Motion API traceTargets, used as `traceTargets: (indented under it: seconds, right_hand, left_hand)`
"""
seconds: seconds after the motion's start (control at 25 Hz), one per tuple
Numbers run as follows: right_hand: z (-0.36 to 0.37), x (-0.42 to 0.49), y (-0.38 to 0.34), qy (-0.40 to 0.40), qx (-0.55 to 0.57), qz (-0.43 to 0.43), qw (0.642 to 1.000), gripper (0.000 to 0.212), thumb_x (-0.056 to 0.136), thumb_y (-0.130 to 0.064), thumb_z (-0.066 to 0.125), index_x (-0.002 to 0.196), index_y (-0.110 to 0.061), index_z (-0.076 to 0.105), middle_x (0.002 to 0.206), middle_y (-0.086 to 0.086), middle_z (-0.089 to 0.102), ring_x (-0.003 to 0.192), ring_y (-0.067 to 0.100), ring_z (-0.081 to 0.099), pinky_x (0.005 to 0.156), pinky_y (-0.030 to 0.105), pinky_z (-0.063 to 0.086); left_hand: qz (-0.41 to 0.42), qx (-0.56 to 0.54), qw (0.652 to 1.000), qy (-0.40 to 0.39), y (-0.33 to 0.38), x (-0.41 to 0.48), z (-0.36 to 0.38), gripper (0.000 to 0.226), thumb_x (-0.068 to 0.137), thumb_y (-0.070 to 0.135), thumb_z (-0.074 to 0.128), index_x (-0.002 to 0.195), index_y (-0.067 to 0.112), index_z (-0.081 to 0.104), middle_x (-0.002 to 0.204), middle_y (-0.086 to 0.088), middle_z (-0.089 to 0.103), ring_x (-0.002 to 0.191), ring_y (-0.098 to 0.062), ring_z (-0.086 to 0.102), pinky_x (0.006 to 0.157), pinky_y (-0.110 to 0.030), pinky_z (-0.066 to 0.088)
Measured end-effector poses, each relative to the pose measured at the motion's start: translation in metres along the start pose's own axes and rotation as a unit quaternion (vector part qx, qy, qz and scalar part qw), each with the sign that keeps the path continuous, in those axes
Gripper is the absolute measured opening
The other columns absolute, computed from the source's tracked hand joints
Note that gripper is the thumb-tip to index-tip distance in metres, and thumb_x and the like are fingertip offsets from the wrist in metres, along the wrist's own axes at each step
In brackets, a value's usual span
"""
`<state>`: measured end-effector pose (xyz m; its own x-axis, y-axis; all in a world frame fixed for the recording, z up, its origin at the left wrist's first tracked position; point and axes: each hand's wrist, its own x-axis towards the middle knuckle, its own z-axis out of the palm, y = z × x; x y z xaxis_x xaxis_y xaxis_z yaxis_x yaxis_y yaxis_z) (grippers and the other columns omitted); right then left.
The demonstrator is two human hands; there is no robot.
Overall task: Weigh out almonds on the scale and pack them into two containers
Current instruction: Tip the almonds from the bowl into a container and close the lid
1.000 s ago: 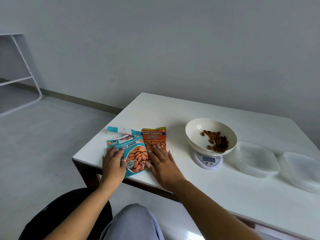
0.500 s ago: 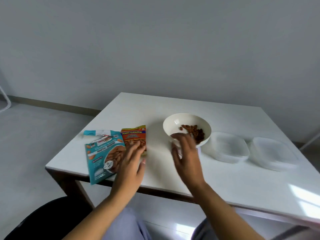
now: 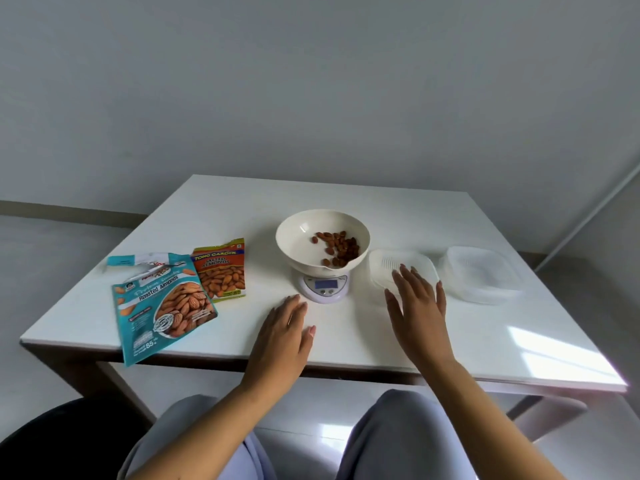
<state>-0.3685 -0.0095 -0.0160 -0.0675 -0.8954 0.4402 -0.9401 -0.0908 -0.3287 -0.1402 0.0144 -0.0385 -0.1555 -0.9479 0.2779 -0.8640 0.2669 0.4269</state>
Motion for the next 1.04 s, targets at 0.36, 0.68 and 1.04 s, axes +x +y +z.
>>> traceTargets:
  seconds: [0.36,0.68,1.04]
  right_hand:
    - [-0.026,-0.051,-0.028,0.054,0.234,-0.021,0.97,0.024,0.091,-0.021,0.053,0.109,-0.02,0.069,0.113,-0.005,0.067,0.102,0.012,0.059,0.092,0.029,0.044]
    - [-0.023,-0.028,-0.004,-0.037,0.292,0.253,0.922,0.026,0.094,-0.025,0.053,0.077,-0.006,0.06,0.069,0.002,0.059,0.067,0.021,0.052,0.054,0.019,0.036]
    - [-0.021,-0.017,-0.01,-0.12,0.336,0.203,0.912,0.043,0.096,-0.027,0.048,0.058,-0.01,0.041,0.051,0.001,0.042,0.049,0.011,0.035,0.051,0.024,0.029]
  left_hand:
    - [0.105,-0.151,0.982,-0.042,0.034,0.008,-0.02,0.056,0.096,0.056,0.029,0.14,0.024,0.043,0.145,0.013,0.035,0.134,-0.002,0.036,0.104,-0.015,0.036]
    - [0.117,0.086,0.973,-0.179,0.052,0.029,-0.027,0.116,0.058,0.093,0.039,0.151,0.03,0.009,0.16,0.007,-0.001,0.148,-0.02,-0.001,0.119,-0.047,0.019]
    - [0.102,0.047,0.987,-0.117,0.061,0.03,-0.023,0.111,0.054,0.085,0.059,0.146,0.037,0.019,0.144,0.001,0.022,0.139,-0.02,0.018,0.114,-0.04,0.025]
